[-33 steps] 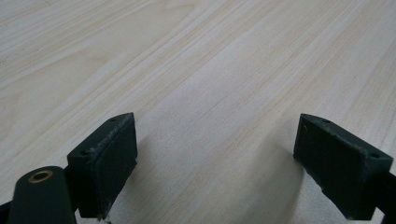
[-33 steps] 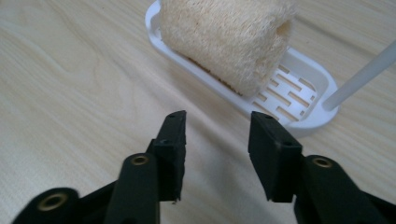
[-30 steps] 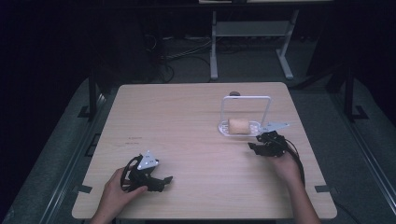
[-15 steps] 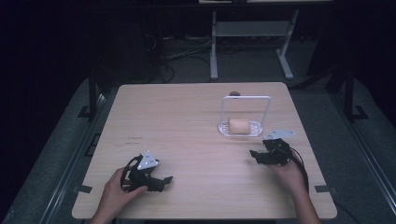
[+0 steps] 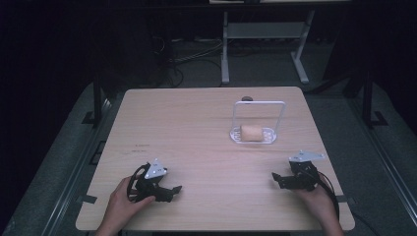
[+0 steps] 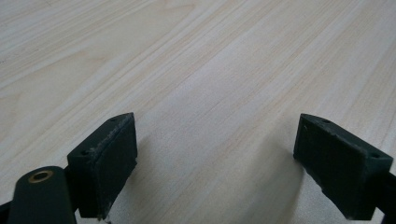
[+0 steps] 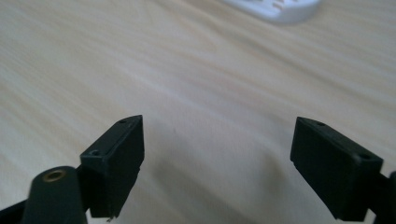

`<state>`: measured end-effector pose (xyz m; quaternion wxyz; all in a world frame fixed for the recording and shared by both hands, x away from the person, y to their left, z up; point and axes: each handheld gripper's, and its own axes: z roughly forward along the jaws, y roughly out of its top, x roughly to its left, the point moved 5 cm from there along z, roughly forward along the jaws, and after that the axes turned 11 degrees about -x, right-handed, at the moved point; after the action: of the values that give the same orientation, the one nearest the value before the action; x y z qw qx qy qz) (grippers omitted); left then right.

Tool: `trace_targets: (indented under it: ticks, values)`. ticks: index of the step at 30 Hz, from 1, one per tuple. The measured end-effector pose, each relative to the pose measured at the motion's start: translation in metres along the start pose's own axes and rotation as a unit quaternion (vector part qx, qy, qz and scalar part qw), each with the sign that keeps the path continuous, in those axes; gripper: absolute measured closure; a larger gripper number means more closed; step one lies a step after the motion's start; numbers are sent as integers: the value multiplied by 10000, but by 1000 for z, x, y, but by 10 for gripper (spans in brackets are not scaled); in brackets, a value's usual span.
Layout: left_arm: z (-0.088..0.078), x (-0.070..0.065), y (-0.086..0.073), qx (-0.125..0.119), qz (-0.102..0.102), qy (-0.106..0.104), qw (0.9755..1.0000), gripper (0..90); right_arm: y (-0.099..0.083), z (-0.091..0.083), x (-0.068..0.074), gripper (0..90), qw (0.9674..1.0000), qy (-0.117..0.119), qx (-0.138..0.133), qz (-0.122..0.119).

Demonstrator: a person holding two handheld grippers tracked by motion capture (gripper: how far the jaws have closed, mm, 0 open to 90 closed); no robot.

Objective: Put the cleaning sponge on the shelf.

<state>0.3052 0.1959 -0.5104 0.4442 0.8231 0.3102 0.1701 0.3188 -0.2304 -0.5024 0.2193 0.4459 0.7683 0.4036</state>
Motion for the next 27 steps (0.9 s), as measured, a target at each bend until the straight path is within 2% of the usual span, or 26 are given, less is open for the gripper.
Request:
trace_targets:
  ticks: [5,11,17,27]
  values:
    - [0,0,0,-2,-5,-3,10000,129,-19,-13,-1,153,9999,-28,13,140]
    - [0,0,0,0,0,-4,10000,129,-32,-25,-2,138,9998,-129,-26,114]
    - [0,0,0,-4,1,-3,10000,129,-35,-26,-1,117,9996,-142,-205,131]
    - [0,0,0,-4,2,-2,10000,129,-36,-25,-1,112,9996,-130,-195,135]
